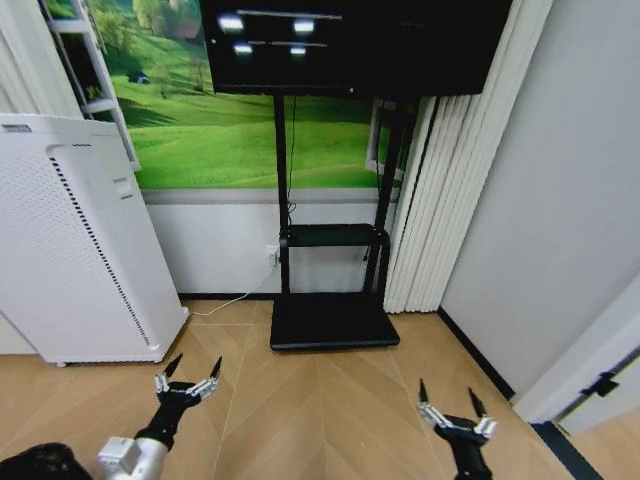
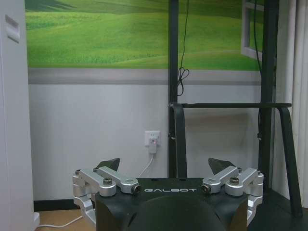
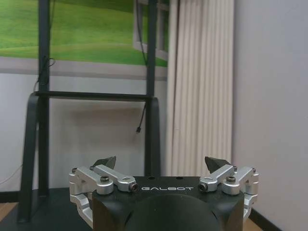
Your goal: Pick up the trash bin and place the garbage on the floor into it.
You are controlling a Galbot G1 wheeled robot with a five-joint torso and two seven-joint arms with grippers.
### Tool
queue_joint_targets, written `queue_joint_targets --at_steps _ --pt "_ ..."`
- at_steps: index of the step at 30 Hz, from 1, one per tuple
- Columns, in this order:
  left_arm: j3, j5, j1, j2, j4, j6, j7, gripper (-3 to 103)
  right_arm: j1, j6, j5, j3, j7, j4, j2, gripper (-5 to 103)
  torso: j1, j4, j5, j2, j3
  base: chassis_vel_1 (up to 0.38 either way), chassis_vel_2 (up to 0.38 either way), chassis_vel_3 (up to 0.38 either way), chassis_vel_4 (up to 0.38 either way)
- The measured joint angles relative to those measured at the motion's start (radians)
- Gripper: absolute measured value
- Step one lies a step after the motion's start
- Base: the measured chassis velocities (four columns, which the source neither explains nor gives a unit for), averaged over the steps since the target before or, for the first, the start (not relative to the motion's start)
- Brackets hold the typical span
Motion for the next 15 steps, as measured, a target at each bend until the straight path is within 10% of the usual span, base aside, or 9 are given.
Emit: queue_joint_targets --at_steps 15 --pt "-0.008 0.040 0.041 -0.026 -0.032 -0.005 -0.005 100 0.030 -0.011 0.042 -0.001 -0.046 -0.038 -0.099 100 0.000 0.0001 0.0001 0.000 0.000 0.000 0.000 0.000 0.000"
